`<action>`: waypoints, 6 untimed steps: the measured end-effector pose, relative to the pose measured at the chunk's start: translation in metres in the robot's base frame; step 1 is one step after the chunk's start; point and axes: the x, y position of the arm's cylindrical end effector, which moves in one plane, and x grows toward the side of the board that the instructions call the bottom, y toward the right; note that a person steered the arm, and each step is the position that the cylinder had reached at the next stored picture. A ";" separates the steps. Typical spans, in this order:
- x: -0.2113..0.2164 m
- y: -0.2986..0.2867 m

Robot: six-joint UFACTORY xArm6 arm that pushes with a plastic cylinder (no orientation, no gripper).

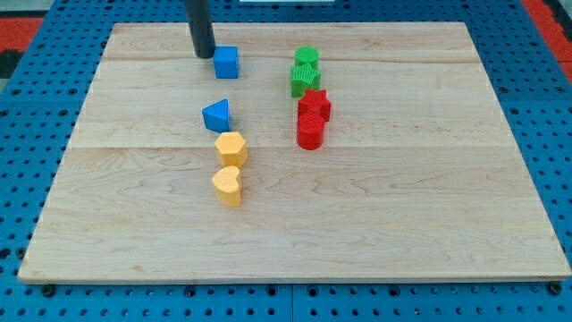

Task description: Move the blue cube down a bit

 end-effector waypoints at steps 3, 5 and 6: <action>0.036 0.023; 0.018 0.045; 0.023 0.062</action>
